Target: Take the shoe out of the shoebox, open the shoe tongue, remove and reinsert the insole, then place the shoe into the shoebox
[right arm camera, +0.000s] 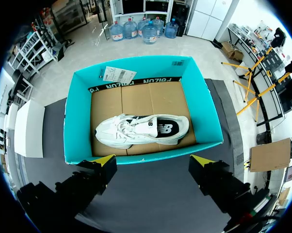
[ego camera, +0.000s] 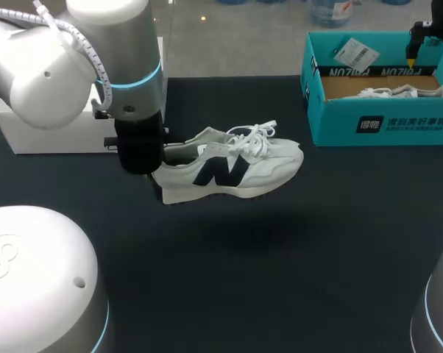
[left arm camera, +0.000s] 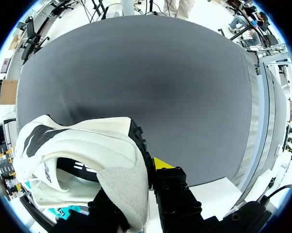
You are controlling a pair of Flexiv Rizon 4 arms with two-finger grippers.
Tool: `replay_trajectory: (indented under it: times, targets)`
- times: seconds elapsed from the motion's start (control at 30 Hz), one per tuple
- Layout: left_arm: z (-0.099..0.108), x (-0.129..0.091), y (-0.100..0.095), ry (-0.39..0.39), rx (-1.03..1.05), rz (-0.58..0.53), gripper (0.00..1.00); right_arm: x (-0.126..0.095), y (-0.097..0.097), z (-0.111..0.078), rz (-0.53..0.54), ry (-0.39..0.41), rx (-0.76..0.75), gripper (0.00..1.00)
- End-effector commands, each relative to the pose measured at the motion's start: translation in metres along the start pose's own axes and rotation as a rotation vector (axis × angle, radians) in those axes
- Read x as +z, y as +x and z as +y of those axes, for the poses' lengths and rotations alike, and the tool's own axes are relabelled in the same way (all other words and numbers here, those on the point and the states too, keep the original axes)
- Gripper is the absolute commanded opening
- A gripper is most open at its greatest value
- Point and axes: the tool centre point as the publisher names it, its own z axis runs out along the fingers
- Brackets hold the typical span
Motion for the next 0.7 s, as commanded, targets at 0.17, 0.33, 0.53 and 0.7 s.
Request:
replay_trajectory:
  times: [0.17, 0.33, 0.53, 0.7]
  targets:
    - [-0.016, 0.041, -0.012, -0.017, 0.003, 0.028, 0.0, 0.0, 0.0, 0.0, 0.0, -0.001, 0.0, 1.0]
    - [-0.026, 0.067, -0.015, 0.005, 0.017, 0.04, 0.0, 0.0, 0.0, 0.0, 0.0, -0.001, 0.0, 1.0]
    - [-0.039, 0.095, -0.017, -0.012, 0.031, 0.037, 0.0, 0.0, 0.0, 0.0, 0.0, -0.001, 0.0, 1.0]
    - [-0.049, 0.119, -0.019, -0.009, 0.019, 0.05, 0.0, 0.0, 0.0, 0.0, 0.0, -0.001, 0.0, 1.0]
